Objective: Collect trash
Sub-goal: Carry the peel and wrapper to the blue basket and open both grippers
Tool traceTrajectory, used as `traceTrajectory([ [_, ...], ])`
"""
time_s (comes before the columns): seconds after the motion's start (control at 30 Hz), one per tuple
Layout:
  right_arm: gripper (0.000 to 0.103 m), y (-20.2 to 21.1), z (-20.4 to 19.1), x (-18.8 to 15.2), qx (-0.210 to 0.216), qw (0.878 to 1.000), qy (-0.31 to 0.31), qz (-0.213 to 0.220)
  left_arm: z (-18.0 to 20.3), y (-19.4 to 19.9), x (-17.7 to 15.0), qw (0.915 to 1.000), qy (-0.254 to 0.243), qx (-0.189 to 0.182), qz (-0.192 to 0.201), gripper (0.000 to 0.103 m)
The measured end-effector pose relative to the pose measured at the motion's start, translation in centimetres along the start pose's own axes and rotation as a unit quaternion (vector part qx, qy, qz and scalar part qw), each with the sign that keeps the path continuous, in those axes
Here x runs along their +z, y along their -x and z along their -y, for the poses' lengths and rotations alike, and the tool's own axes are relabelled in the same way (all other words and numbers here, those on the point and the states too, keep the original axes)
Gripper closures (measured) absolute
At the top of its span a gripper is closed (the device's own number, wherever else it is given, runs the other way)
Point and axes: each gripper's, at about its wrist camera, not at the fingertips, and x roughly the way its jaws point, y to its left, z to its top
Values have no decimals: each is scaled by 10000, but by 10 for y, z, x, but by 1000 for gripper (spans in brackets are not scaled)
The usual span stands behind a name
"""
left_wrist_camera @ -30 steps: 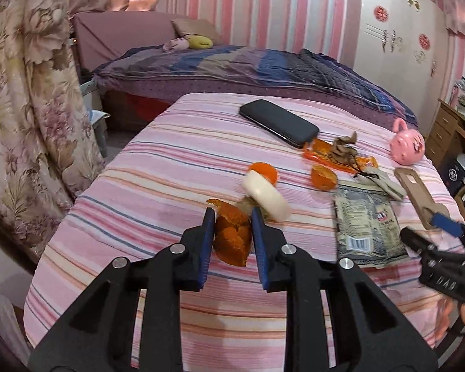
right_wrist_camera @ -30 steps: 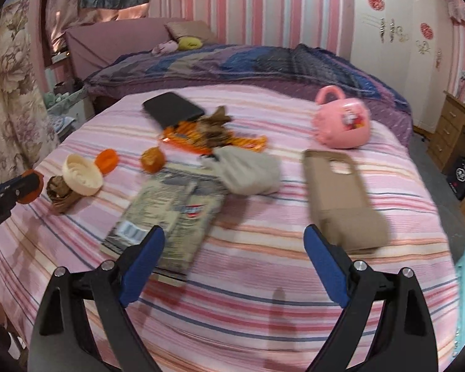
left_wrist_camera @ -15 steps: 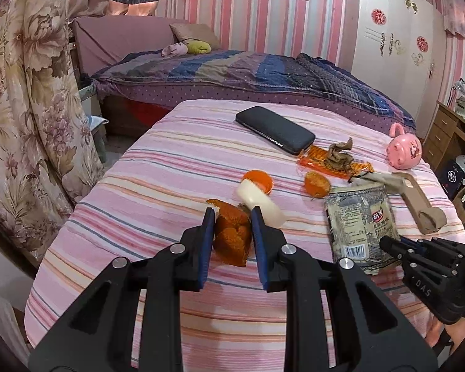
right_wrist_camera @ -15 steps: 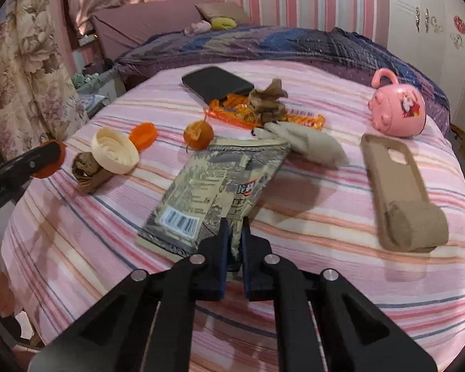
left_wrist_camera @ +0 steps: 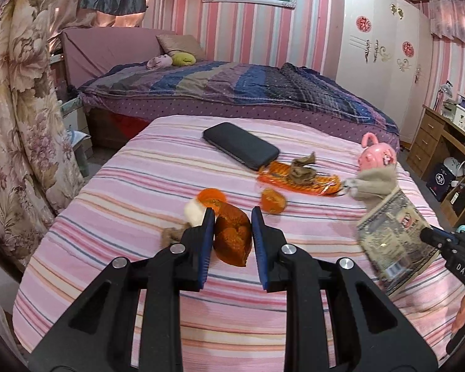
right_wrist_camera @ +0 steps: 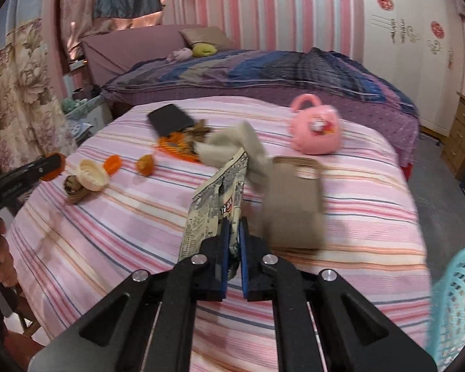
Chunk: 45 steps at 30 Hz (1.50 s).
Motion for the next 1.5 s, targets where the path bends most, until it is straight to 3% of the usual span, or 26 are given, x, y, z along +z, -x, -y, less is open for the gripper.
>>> traceTrajectory([
  [0.23,97,23,56,-7,-350,9989,-295,123,28,-1,1,9998,-92,-178,2,80],
  [0.6,97,60,105,-13,-614,9961,-471,428,79,-1,-3,9983,-368,-454,-39,80],
  [0.87,97,103,157,-25,-1164,9887,-677,665,144,10,-2,9932,-592,-998,25,80],
  [1.1,97,130,224,-51,-1671,9778,-1115,602,232,20,-18,9810,-1190,-1534,46,80],
  [1.5,97,158,297,-98,-2292,9586,-1625,456,380,20,-56,9567,-1541,-2455,-255,80],
])
